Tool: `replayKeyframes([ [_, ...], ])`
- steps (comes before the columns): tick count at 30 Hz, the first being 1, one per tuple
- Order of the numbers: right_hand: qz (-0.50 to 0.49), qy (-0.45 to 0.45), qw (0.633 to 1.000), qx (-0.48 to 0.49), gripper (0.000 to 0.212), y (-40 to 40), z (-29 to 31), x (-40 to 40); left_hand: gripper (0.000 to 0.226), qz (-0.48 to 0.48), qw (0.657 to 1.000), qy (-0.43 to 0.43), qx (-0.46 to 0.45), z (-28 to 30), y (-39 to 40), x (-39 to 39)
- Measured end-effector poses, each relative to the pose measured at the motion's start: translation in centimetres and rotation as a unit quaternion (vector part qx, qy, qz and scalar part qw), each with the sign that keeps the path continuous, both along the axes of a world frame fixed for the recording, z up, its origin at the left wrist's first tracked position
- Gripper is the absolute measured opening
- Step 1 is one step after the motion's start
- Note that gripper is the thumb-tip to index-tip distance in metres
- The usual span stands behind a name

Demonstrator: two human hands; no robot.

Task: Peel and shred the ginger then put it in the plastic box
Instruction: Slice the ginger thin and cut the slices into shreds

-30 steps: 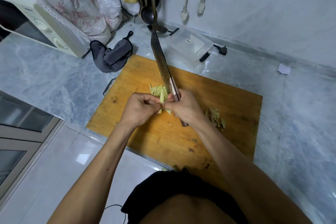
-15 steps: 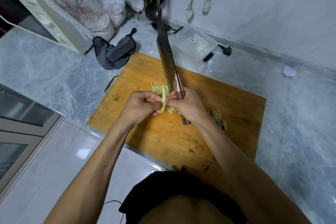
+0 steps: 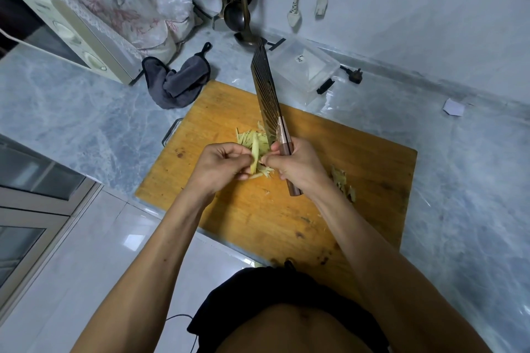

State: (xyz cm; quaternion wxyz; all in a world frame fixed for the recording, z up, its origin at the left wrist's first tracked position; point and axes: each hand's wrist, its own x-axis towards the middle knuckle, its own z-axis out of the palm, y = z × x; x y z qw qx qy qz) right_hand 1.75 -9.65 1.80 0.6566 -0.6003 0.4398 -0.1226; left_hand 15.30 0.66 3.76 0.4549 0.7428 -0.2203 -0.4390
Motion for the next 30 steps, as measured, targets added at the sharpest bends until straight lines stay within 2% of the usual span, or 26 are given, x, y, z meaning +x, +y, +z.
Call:
replayKeyframes([
  [7,-0.001,-0.009,1.0,0.003,0.026,0.2,0.2,-0.1,0.006,-0.043,0.999,-0.02,-0.01,-0.2,0.1,-0.4],
  [11,0.002,0.001,1.0,-0.025,0.028,0.2,0.3,0.0,0.013,-0.036,0.998,-0.042,-0.023,-0.3,0.1,-0.5],
  [16,0.01,0.012,0.999,-0.029,0.026,0.1,0.3,0.2,0.003,-0.028,0.988,-0.149,-0.024,-0.8,-0.3,-0.8],
  [18,0.004,0.013,0.999,-0.03,0.024,0.2,0.2,0.2,0.004,0.002,0.99,-0.141,-0.024,-1.0,-0.4,-1.1],
  [23,-0.013,0.016,0.999,-0.033,0.025,-0.3,0.4,0.2,0.016,0.066,0.997,-0.026,-0.034,-0.8,-0.2,-1.6],
  [30,0.013,0.019,0.999,-0.037,0.026,-0.3,0.2,0.1,0.006,-0.015,0.998,-0.062,-0.029,-0.8,-0.3,-1.0],
])
